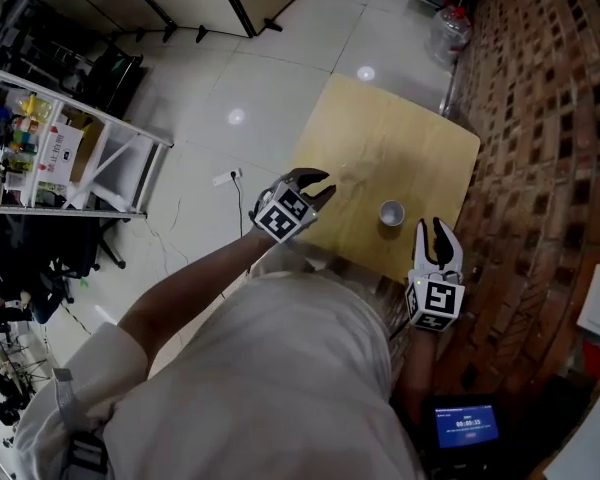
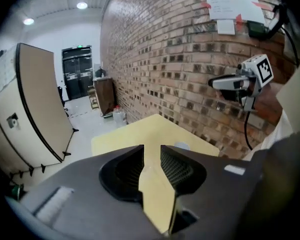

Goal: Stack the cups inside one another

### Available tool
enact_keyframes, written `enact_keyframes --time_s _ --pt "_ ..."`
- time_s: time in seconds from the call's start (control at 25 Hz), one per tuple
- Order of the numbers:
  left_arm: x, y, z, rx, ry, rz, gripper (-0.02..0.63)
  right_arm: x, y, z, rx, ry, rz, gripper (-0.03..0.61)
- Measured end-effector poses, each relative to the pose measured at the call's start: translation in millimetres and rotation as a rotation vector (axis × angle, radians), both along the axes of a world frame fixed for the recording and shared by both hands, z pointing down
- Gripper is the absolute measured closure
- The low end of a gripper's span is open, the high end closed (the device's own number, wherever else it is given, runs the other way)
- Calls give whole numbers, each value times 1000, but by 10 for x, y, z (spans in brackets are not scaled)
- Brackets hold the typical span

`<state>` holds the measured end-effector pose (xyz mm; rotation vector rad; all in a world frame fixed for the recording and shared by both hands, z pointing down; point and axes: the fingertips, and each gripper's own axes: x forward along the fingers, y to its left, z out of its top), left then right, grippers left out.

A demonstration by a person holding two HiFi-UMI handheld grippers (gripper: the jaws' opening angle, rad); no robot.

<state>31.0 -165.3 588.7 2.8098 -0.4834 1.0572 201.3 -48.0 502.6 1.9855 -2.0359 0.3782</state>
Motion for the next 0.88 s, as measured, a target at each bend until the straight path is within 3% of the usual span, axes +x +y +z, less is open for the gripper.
enact_keyframes --time_s 0.36,0.56,0.72,0.88 --pt "343 -77 1078 140 -357 295 489 -61 78 227 -63 -1 -10 472" --pt "303 -10 1640 189 -546 474 477 -97 62 302 -87 -7 -21 472" --pt "236 -103 1853 204 -608 487 479 -109 70 372 -108 -7 -21 472" --pt "278 -130 1916 310 -629 581 478 -81 83 463 -136 -13 -6 472"
